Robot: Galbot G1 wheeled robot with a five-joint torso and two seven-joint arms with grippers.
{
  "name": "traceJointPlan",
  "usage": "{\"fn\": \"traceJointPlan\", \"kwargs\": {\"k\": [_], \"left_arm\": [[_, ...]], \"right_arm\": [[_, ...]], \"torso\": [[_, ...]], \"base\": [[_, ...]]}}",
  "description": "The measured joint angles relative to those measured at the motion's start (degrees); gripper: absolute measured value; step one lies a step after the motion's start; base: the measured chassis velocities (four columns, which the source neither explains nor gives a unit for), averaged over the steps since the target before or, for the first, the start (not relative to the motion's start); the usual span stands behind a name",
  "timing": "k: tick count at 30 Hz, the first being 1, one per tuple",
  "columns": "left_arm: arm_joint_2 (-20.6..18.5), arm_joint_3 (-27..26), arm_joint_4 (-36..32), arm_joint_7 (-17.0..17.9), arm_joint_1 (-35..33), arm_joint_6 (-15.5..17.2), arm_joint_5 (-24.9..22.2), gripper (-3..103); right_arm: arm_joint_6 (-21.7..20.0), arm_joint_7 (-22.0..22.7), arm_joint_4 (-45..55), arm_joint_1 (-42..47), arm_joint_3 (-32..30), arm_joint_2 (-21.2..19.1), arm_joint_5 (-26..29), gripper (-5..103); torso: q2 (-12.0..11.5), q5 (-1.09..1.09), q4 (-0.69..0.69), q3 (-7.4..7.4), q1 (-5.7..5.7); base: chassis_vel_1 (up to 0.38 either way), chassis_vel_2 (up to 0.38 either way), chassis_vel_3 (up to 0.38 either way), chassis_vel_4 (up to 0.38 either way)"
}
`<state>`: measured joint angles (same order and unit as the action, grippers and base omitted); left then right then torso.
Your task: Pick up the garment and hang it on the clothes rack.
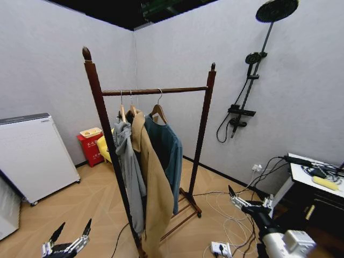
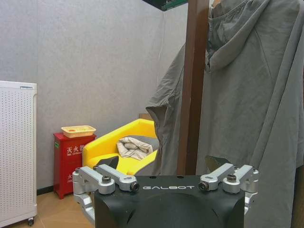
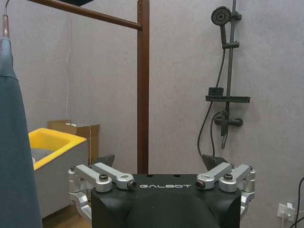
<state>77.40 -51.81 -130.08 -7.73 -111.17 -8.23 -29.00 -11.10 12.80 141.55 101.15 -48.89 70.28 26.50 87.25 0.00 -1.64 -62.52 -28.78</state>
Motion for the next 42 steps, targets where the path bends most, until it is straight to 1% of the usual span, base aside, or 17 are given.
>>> {"fn": "traceJointPlan", "kwargs": {"k": [17, 27, 32, 34, 36, 38, 40, 42], "left_arm": [[0.0, 0.0, 0.0, 0.0, 0.0, 0.0, 0.0, 100], [0.0, 0.0, 0.0, 0.0, 0.0, 0.0, 0.0, 100], [0.0, 0.0, 0.0, 0.0, 0.0, 0.0, 0.0, 100], [0.0, 0.0, 0.0, 0.0, 0.0, 0.0, 0.0, 100], [0.0, 0.0, 0.0, 0.0, 0.0, 0.0, 0.0, 100], [0.0, 0.0, 0.0, 0.0, 0.0, 0.0, 0.0, 100], [0.0, 0.0, 0.0, 0.0, 0.0, 0.0, 0.0, 100], [0.0, 0.0, 0.0, 0.0, 0.0, 0.0, 0.0, 100]], "right_arm": [[-0.08, -0.06, -0.18, -0.32, 0.11, -0.16, 0.21, 100], [-0.1, -0.07, -0.23, -0.38, 0.16, -0.19, 0.25, 100], [-0.1, -0.07, -0.24, -0.38, 0.16, -0.2, 0.27, 100], [-0.1, -0.07, -0.24, -0.39, 0.16, -0.21, 0.27, 100], [-0.1, -0.08, -0.24, -0.4, 0.16, -0.21, 0.27, 100], [-0.1, -0.07, -0.24, -0.39, 0.17, -0.21, 0.27, 100], [-0.1, -0.07, -0.24, -0.39, 0.16, -0.21, 0.28, 100], [-0.1, -0.08, -0.24, -0.38, 0.17, -0.21, 0.28, 100]], "torso": [[0.0, 0.01, 0.0, 0.0, 0.0], [-0.01, 0.0, -0.02, -0.01, -0.01], [-0.01, 0.0, -0.02, -0.01, -0.02], [-0.01, 0.01, 0.0, 0.0, -0.01], [0.0, -0.02, 0.01, 0.0, -0.01], [0.0, 0.02, 0.0, 0.0, 0.0], [0.0, -0.02, -0.01, 0.0, -0.01], [0.0, 0.0, 0.0, 0.0, 0.0]], "base": [[-0.03, -0.03, -0.027, -0.031], [-0.045, -0.091, -0.121, -0.062], [0.119, -0.101, -0.153, 0.056], [0.198, -0.116, -0.199, 0.153], [0.223, -0.153, -0.207, 0.192], [0.225, -0.199, -0.225, 0.19], [0.262, -0.238, -0.257, 0.182], [0.265, -0.241, -0.263, 0.195]]}}
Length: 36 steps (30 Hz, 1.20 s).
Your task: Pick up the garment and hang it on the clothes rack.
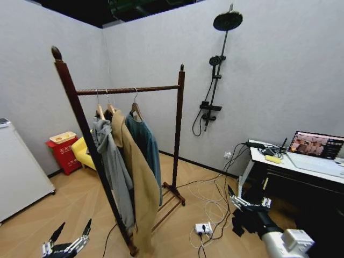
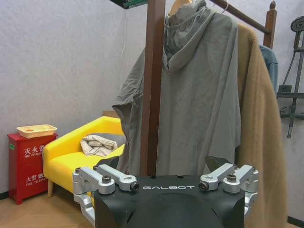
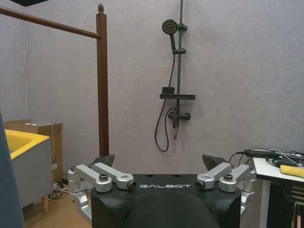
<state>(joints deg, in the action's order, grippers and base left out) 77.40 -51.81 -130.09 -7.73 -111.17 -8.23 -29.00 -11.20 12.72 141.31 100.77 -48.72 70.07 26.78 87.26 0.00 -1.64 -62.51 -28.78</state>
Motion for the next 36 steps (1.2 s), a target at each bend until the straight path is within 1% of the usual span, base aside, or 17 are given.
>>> {"fn": "traceJointPlan", "kwargs": {"k": [2, 3, 5, 6, 7, 9, 11, 14, 19, 25, 36], "left_arm": [[0.0, 0.0, 0.0, -0.03, 0.0, 0.0, 0.0, 100], [0.0, 0.0, 0.0, -0.01, 0.0, 0.0, 0.0, 100], [0.0, -0.01, 0.0, 0.02, 0.0, 0.0, 0.0, 100], [0.0, -0.01, 0.0, 0.02, -0.01, 0.0, 0.0, 100], [0.0, -0.01, 0.0, 0.02, -0.01, 0.0, 0.0, 100], [0.0, 0.0, 0.0, -0.01, 0.0, 0.0, 0.0, 100], [0.0, 0.0, 0.0, -0.01, 0.0, 0.0, 0.0, 100], [0.0, 0.0, 0.0, -0.01, 0.0, 0.0, 0.0, 100], [0.0, 0.0, 0.0, -0.01, 0.01, 0.0, 0.0, 100], [0.0, 0.0, 0.0, 0.0, 0.01, 0.0, 0.0, 100], [0.0, 0.0, 0.0, 0.0, 0.01, 0.0, 0.0, 100]], "right_arm": [[0.0, 0.0, 0.0, 0.01, 0.0, 0.0, 0.0, 100], [0.0, 0.0, 0.0, 0.01, 0.01, 0.0, 0.0, 100], [0.0, 0.0, 0.0, 0.01, 0.01, 0.0, 0.0, 100], [0.0, 0.0, 0.0, 0.01, 0.0, 0.0, 0.0, 100], [0.0, 0.0, 0.0, 0.01, 0.0, 0.0, 0.0, 100], [0.0, 0.01, -0.02, 0.02, -0.01, 0.0, 0.0, 100], [0.0, 0.01, -0.02, 0.01, -0.01, -0.01, 0.0, 100], [0.0, 0.0, -0.02, -0.02, 0.0, -0.02, 0.0, 100], [0.01, 0.01, -0.02, -0.02, 0.0, -0.02, 0.0, 100], [0.01, 0.01, -0.01, -0.01, 0.0, -0.01, 0.0, 100], [0.01, 0.01, -0.02, 0.0, 0.0, -0.01, 0.0, 100]], "torso": [[0.0, 0.0, 0.0, 0.0, 0.02], [0.02, 0.02, 0.01, 0.02, 0.05], [0.04, 0.0, 0.04, 0.02, 0.07], [0.03, -0.04, 0.0, 0.02, 0.06], [0.03, -0.04, 0.0, 0.02, 0.06], [0.02, 0.02, -0.04, 0.01, 0.06], [0.01, 0.02, -0.01, 0.0, 0.03], [-0.03, 0.01, 0.01, -0.02, -0.05], [-0.04, 0.0, -0.01, -0.02, -0.06], [0.0, 0.0, 0.01, 0.0, 0.01], [0.0, 0.0, -0.01, 0.0, 0.0]], "base": [[0.239, -0.234, -0.242, 0.189], [0.216, -0.188, -0.242, 0.15], [0.079, -0.08, -0.16, 0.118], [0.079, -0.03, -0.119, 0.118], [0.079, -0.03, -0.119, 0.118], [-0.053, -0.052, -0.086, -0.007], [-0.107, -0.07, -0.018, -0.043], [-0.103, -0.017, 0.028, -0.077], [-0.113, -0.024, -0.025, -0.109], [-0.054, -0.095, -0.102, -0.083], [-0.117, -0.121, -0.122, -0.134]]}}
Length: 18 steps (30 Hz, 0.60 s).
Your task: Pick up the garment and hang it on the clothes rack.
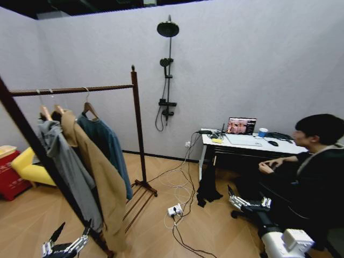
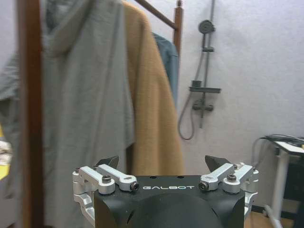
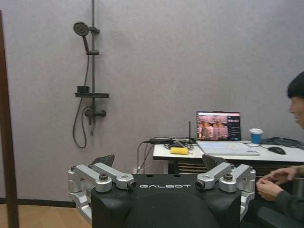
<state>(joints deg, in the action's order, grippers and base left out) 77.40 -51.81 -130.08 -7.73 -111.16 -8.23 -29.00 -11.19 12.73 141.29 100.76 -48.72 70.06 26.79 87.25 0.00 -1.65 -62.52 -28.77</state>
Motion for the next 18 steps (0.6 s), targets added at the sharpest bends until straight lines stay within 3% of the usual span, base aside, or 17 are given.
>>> {"fn": "traceJointPlan", "kwargs": {"k": [18], "left_arm": [[0.0, 0.0, 0.0, 0.0, 0.0, 0.0, 0.0, 100]], "right_arm": [[0.0, 0.01, 0.0, 0.0, 0.0, 0.0, 0.0, 100]], "torso": [[0.0, 0.01, 0.0, 0.0, 0.0]], "base": [[-0.12, -0.122, -0.117, -0.128]]}}
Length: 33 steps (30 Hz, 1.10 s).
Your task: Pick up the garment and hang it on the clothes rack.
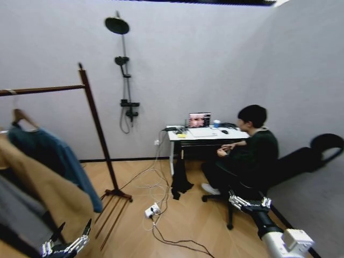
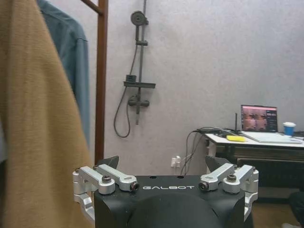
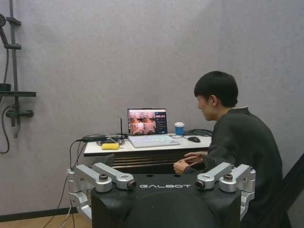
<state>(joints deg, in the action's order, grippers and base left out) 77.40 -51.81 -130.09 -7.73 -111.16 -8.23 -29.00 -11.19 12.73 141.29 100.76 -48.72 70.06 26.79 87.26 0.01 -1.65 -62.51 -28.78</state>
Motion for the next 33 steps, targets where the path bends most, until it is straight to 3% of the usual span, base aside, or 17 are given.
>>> {"fn": "traceJointPlan", "kwargs": {"k": [16, 33], "left_arm": [[0.0, 0.0, 0.0, 0.01, 0.0, 0.0, 0.0, 100], [0.0, 0.01, 0.0, 0.01, 0.0, 0.0, 0.0, 100]], "right_arm": [[0.0, 0.0, 0.0, -0.01, 0.0, 0.0, 0.0, 100], [0.0, 0.0, 0.0, -0.01, 0.0, 0.0, 0.01, 100]], "torso": [[-0.01, -0.01, 0.02, -0.01, -0.02], [-0.01, 0.0, 0.02, -0.02, -0.01]], "base": [[0.059, -0.095, -0.087, 0.052], [0.288, -0.295, -0.287, 0.288]]}}
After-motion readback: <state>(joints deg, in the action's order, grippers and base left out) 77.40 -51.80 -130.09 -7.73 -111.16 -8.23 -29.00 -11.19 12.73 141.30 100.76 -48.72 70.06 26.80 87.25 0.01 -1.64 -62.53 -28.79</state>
